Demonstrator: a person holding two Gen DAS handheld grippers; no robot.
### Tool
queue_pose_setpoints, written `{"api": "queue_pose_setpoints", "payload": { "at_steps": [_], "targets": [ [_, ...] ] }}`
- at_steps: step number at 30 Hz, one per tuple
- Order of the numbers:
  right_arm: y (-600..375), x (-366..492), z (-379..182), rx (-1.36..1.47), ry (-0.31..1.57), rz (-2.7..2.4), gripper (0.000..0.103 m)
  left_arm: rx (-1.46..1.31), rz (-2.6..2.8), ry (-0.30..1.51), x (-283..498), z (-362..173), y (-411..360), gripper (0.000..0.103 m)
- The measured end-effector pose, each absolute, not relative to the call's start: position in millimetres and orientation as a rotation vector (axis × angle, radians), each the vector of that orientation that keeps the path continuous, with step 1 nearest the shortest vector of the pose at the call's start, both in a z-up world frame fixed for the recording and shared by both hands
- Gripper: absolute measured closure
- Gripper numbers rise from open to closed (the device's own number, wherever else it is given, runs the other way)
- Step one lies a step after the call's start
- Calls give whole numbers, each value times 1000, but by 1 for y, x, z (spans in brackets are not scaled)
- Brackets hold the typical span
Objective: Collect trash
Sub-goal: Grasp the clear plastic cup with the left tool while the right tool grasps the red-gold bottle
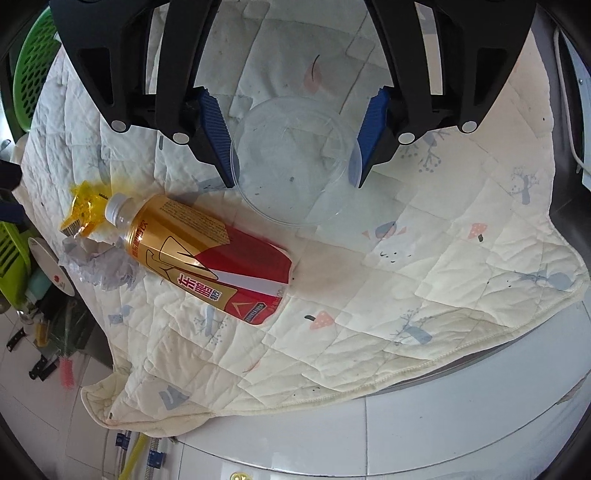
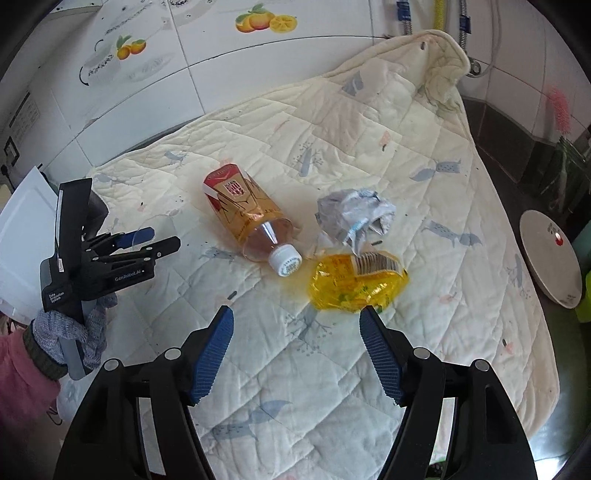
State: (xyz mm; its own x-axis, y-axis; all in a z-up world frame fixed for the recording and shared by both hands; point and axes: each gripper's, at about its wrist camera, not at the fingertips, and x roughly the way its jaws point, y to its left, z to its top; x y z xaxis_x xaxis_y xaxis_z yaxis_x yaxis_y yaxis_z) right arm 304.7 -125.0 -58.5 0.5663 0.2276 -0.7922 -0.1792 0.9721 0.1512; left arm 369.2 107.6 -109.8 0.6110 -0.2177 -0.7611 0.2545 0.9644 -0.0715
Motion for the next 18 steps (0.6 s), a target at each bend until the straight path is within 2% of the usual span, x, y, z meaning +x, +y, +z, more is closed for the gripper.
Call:
{"api": "queue_pose_setpoints", "payload": {
  "at_steps": [18],
  "targets": [
    [-42,419,-81,-92,991,381,26,0,-211,845,336,-85,174,43]
  ]
}}
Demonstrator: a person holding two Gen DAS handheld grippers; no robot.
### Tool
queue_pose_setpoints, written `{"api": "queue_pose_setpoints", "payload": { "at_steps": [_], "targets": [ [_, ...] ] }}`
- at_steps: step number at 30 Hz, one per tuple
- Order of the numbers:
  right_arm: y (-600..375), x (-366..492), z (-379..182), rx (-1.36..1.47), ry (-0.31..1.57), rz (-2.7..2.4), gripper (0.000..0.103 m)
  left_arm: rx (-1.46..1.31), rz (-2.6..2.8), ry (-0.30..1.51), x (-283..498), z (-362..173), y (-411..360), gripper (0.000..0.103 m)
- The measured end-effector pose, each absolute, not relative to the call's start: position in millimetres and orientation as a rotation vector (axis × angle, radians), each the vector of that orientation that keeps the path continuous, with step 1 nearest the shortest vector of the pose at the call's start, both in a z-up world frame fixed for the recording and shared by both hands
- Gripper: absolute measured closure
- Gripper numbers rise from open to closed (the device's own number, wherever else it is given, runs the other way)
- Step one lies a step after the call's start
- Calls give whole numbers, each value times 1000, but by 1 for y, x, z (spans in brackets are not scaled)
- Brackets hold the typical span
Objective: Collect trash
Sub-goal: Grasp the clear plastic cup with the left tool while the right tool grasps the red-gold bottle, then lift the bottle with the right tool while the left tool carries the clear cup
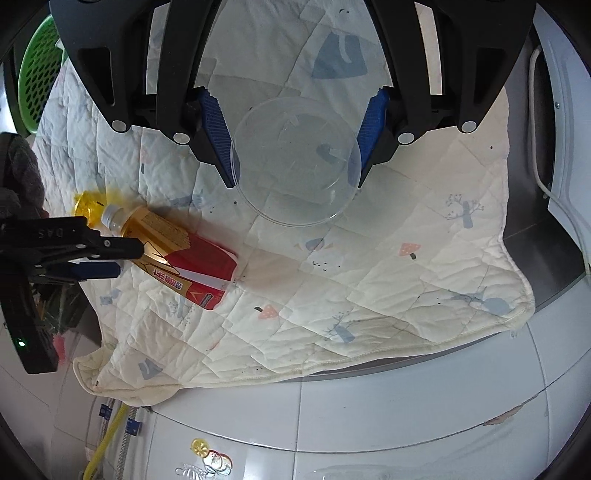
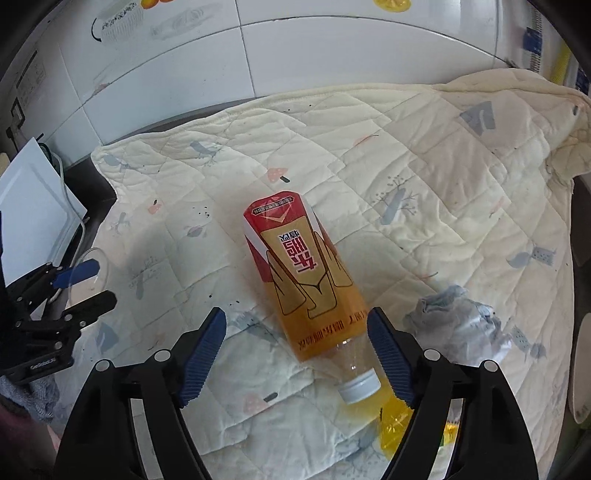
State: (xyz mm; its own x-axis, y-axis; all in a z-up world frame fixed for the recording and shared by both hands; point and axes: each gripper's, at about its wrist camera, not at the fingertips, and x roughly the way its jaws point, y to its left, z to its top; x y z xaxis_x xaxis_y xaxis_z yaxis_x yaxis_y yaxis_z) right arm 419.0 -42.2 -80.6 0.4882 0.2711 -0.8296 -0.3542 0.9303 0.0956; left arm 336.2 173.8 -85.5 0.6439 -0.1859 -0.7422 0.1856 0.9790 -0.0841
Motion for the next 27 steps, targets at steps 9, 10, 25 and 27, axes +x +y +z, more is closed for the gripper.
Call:
{"api": "queue_pose_setpoints", "payload": {
  "at_steps": [9,10,25,27],
  "targets": [
    [-18,460,-109,-184,1031,397,19,-15,-196,847,320,-84,189,43],
    [-18,463,-111,-187,1034,396,17,-16,-193,847,317,-84,191,43],
    [-12,478,-128,-185,1082,394,29,-27,-172,849,306,-83,199,43],
    [-11,471,-125,-190,1070,394,30,-27,-173,847,305,-83,198,43]
  ]
}}
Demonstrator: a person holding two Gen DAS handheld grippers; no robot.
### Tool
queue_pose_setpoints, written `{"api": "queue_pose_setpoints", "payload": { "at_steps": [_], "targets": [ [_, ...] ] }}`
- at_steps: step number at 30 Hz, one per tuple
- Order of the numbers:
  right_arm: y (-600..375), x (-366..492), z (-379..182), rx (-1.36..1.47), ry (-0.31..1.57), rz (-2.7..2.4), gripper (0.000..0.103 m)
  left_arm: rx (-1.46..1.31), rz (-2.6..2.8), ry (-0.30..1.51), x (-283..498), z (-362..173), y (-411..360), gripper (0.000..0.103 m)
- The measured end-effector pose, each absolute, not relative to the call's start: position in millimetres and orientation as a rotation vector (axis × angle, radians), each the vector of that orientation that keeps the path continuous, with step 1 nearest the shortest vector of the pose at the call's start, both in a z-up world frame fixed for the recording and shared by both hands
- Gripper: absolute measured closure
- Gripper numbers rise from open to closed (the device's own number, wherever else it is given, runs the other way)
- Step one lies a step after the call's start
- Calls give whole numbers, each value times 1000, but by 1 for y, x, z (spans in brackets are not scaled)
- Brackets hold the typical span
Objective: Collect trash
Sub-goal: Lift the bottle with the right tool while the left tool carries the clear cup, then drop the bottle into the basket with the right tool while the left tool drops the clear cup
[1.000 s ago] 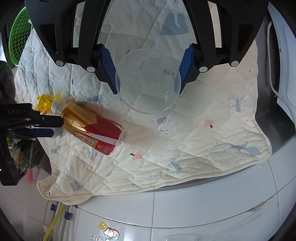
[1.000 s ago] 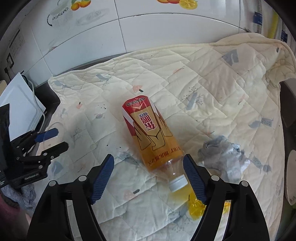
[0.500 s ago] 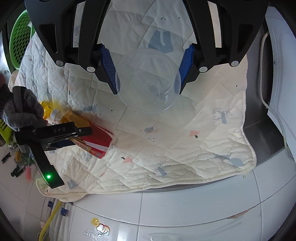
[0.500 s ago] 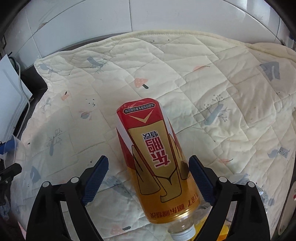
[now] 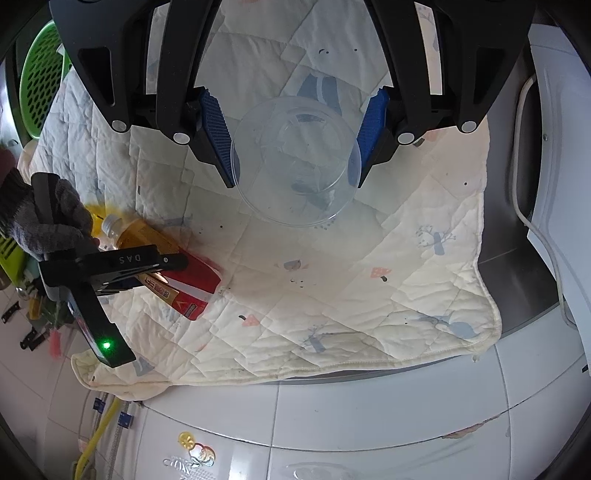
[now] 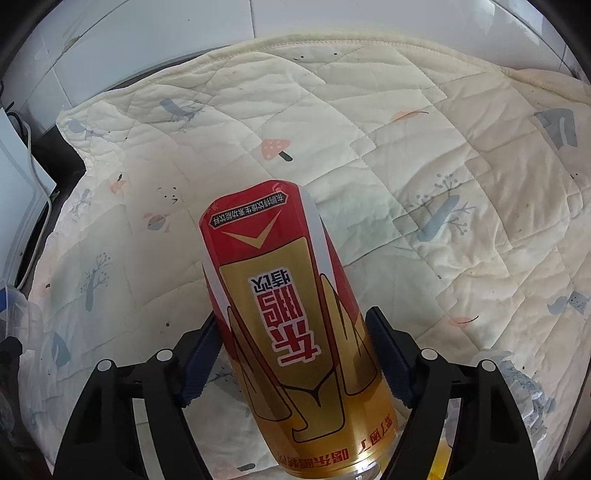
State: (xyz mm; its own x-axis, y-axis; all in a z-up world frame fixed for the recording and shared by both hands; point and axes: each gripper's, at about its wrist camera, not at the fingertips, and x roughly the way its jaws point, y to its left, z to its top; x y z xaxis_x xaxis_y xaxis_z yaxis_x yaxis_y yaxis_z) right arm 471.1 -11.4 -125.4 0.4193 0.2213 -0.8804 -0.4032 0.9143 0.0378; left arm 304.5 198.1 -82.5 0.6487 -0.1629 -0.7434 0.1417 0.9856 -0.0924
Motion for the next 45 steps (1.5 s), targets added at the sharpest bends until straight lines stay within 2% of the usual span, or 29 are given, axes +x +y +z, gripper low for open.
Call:
{"api": "queue_pose_setpoints", "payload": {
  "at_steps": [14,26,34,45],
  "targets": [
    [-34,389,-87,-118,1004,401,32,-26,-201,827,279,-71,173,43],
    [-111,245,-46,-41,928,367,32,-15,-287,774,218,-48,112,43],
    [-184,148,-61,24,975,246,33,10,-386,743,171,-36,57,43],
    [-268,61,-108,148,1060,30,34,74,-535,747,121,-38,-17,43]
  ]
}}
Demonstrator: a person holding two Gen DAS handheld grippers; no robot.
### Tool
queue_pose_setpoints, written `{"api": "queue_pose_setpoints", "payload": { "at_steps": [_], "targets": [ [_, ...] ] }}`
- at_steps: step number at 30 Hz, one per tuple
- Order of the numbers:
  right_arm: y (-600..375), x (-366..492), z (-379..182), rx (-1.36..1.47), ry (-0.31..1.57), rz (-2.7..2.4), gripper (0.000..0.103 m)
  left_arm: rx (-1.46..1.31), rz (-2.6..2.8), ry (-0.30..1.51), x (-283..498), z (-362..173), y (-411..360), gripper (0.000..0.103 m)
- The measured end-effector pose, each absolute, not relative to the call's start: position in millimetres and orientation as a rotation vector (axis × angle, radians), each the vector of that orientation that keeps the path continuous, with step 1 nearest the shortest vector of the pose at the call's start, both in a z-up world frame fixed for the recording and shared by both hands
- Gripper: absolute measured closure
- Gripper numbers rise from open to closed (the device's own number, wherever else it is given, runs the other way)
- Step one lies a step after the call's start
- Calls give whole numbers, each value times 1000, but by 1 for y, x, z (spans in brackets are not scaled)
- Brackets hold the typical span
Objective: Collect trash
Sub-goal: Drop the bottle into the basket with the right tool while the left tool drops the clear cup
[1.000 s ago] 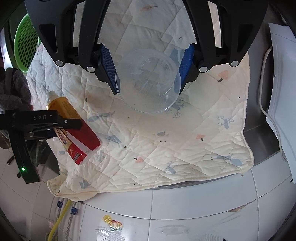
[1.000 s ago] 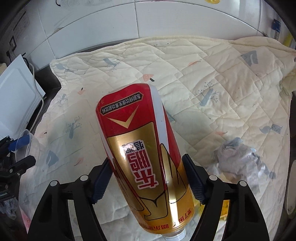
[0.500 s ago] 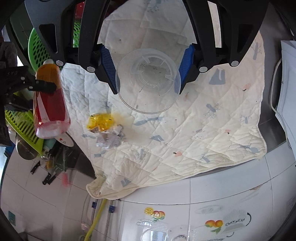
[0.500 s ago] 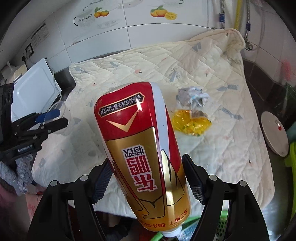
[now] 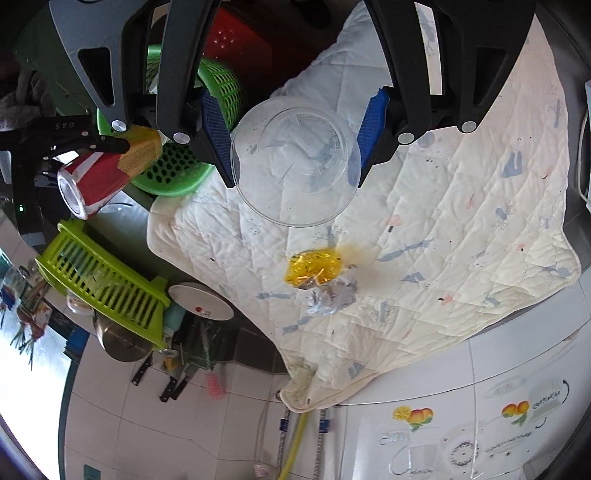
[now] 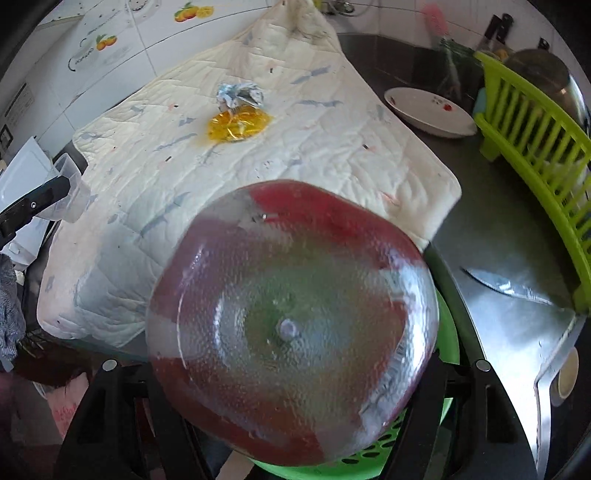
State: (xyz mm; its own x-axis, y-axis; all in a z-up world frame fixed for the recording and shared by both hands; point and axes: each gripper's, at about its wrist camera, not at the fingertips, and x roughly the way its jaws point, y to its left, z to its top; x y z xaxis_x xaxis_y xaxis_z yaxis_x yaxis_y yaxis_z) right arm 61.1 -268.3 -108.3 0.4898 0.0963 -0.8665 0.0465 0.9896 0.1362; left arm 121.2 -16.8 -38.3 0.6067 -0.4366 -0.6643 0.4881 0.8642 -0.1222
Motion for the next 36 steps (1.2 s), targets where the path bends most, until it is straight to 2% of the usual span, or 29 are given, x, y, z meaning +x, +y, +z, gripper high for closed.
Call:
{"api": "queue_pose_setpoints", "payload": {
  "at_steps": [12,16,36],
  "targets": [
    [-298,22,-125,169,1114,-61,31,118,-628,765,95,-44,-64,43],
    [-305,11,-120,177,1092,-79,27,132,-658,782,87,-48,-78,43],
    [-331,-28,-94,229,1008,-116,27,200,-762,876,60,-77,-137,42]
  ]
}}
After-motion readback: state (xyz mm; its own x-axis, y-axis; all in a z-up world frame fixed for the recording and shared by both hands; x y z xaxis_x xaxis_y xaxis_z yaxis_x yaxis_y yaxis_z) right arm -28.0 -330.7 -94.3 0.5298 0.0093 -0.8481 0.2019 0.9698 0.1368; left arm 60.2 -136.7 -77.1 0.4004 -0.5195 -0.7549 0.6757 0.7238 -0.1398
